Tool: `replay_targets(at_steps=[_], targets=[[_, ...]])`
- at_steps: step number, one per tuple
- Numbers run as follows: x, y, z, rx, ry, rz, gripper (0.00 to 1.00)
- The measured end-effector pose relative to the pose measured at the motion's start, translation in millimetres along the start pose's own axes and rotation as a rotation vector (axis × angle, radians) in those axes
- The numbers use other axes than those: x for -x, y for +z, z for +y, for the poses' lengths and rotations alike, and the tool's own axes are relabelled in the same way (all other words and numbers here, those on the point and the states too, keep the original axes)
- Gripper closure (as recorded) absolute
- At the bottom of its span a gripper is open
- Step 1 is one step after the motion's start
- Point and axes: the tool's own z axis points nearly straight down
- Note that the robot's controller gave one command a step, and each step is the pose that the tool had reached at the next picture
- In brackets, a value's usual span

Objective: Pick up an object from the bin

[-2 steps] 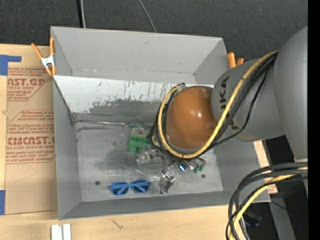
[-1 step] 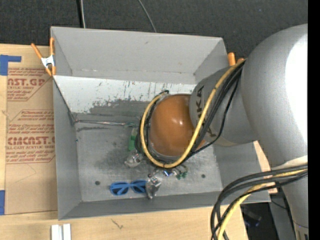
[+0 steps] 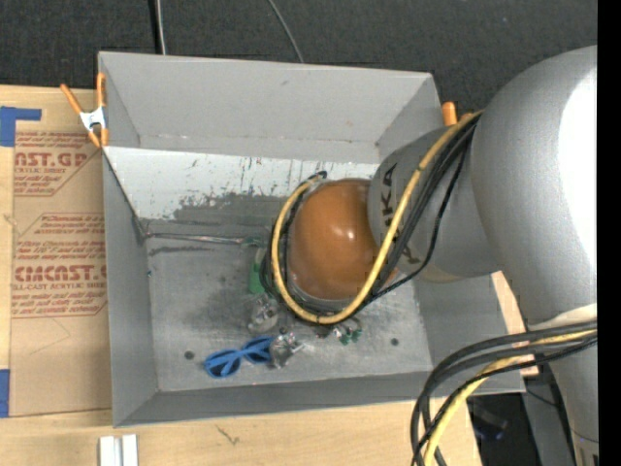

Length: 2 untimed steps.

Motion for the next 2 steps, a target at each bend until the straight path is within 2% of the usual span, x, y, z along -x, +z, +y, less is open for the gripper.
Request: replay_targets(at_steps=[1,2], targets=[[25.5,-86,27,0.004,0.032,0.010,1.00],[32.9,-181,-12,0.000,0.015,0.008,1.00]])
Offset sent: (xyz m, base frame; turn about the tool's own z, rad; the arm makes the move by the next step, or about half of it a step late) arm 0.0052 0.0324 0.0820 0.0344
